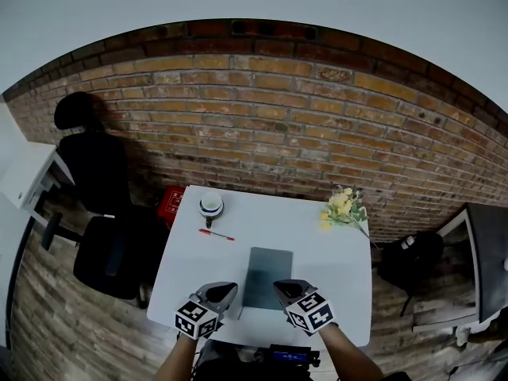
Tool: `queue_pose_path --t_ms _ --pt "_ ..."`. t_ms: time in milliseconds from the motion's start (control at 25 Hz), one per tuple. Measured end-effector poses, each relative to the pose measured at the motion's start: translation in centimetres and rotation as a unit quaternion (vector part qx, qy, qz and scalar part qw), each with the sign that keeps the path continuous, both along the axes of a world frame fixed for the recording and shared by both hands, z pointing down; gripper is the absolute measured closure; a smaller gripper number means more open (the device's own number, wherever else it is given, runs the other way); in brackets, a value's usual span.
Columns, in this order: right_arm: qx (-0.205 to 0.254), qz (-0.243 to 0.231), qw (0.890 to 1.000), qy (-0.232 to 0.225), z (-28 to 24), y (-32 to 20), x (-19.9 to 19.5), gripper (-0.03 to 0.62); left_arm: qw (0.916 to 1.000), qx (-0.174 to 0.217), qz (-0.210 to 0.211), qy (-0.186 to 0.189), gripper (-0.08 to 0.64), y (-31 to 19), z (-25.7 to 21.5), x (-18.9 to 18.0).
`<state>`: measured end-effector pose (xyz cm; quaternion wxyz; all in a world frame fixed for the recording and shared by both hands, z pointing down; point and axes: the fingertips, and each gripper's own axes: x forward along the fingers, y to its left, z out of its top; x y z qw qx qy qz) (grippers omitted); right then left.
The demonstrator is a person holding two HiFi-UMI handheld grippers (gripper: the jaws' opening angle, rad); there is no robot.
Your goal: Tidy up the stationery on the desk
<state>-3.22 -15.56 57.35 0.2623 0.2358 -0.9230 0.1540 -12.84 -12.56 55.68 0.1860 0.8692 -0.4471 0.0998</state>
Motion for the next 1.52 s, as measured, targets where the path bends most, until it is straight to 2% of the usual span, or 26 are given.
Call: queue_pose_path --t_ms 160,280,480,680,880,1040,1120,1320,1520 --pt "0.021 -0.032 0.998 0.045 1.3 -2.2 -3.6 0.581 0.9981 0.009 -0.003 -0.061 0.549 0.0 1.1 -1.5" --pt "0.044 -0.071 0.992 0.090 2.6 -4.2 -7.9 0.576 0.9973 0.006 0.002 -0.074 0.549 -0.2 2.2 -2.8" --pt "0.054 -0.144 0.975 0.163 5.1 -7.3 -14.8 0.529 0.9975 -0.006 0.009 -0.070 0.549 -1.1 3.6 -5.7" --pt "0.060 -0.194 0.952 0.229 8.5 -10.5 -19.4 0.502 0.9986 -0.023 0.003 -0.048 0.549 -2.0 5.3 -8.3" --pt "0.068 -0.234 0.923 0.298 11.4 -13.0 -21.7 0.499 0.9987 -0.042 0.006 -0.029 0.549 -1.8 7.2 -9.3" --pt "0.049 -0.262 0.903 0.337 13.0 -13.9 -22.3 0.498 0.9984 -0.057 0.001 0.003 0.549 -1.7 8.2 -9.8" --pt "0.038 -0.264 0.900 0.345 13.7 -14.2 -22.3 0.499 0.9982 -0.059 -0.001 0.007 0.549 -1.6 8.4 -10.0" --pt "0.009 -0.266 0.900 0.344 14.4 -14.3 -22.5 0.515 0.9977 -0.066 -0.004 0.018 0.549 -1.0 8.8 -10.4" --pt "-0.008 -0.258 0.907 0.334 14.3 -14.0 -22.5 0.543 0.9971 -0.072 -0.011 0.022 0.549 -0.6 8.9 -10.8"
